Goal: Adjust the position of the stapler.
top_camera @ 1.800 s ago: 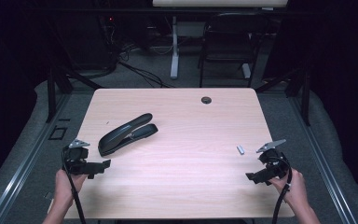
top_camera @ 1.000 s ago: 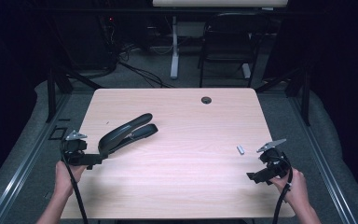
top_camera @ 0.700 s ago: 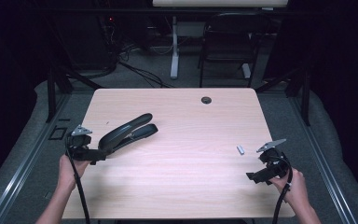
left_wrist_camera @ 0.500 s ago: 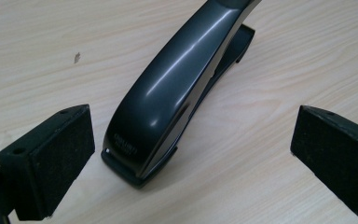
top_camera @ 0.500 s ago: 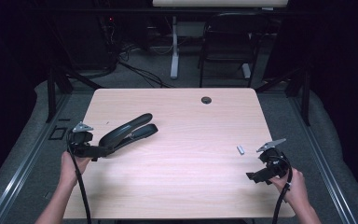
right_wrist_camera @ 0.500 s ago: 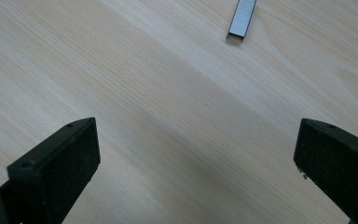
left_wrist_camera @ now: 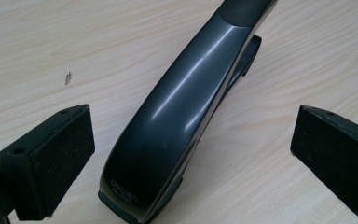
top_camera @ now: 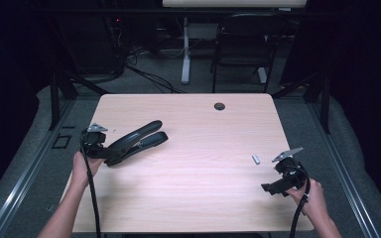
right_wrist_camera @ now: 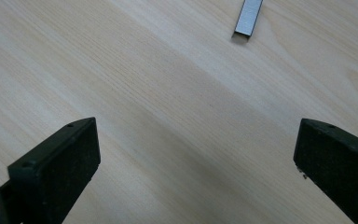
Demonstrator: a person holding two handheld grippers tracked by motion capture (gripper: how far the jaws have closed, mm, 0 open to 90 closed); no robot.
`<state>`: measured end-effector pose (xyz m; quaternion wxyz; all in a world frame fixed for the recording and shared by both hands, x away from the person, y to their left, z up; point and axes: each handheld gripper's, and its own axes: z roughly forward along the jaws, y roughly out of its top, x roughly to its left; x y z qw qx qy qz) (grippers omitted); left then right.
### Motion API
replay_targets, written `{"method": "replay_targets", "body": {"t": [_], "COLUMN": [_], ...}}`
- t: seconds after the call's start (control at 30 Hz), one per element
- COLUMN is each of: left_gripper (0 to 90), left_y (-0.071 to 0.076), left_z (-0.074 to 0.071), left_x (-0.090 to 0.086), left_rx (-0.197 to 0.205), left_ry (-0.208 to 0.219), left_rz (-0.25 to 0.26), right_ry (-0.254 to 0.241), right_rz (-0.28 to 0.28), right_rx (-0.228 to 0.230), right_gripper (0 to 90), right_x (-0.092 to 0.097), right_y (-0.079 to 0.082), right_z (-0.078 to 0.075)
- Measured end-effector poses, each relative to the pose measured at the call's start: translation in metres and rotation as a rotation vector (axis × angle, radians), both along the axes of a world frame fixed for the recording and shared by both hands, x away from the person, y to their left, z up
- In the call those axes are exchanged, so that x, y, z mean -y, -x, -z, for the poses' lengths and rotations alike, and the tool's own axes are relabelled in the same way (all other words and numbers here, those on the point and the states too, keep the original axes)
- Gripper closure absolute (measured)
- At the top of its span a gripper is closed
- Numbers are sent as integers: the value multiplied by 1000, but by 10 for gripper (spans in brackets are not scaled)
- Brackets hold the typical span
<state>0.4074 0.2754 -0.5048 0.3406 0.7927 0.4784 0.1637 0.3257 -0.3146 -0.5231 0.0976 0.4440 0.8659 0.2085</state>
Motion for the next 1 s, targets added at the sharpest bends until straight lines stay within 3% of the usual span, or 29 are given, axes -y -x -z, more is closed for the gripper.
{"method": "replay_targets", "body": {"t": [0.13, 0.33, 0.67, 0.77, 1.0], "left_gripper": [0, 0, 2, 42, 247], "left_y": [-8, -17, -33, -37, -45], "left_z": [2, 3, 5, 7, 11], "left_x": [3, 9, 23, 27, 34], "left_rx": [18, 28, -3, -15, -33], "left_ry": [-30, -40, -71, -91, -125], "left_rz": [23, 51, 82, 89, 93], "right_ry": [-10, -5, -1, -4, 9], "right_rz": [1, -8, -7, -8, -4], "right_rx": [0, -8, -13, -14, -4], "right_gripper": [1, 1, 2, 2, 30], "right_x": [-2, -2, -1, -1, -2], "right_y": [0, 0, -1, -1, 0], "right_z": [1, 1, 2, 2, 1]}}
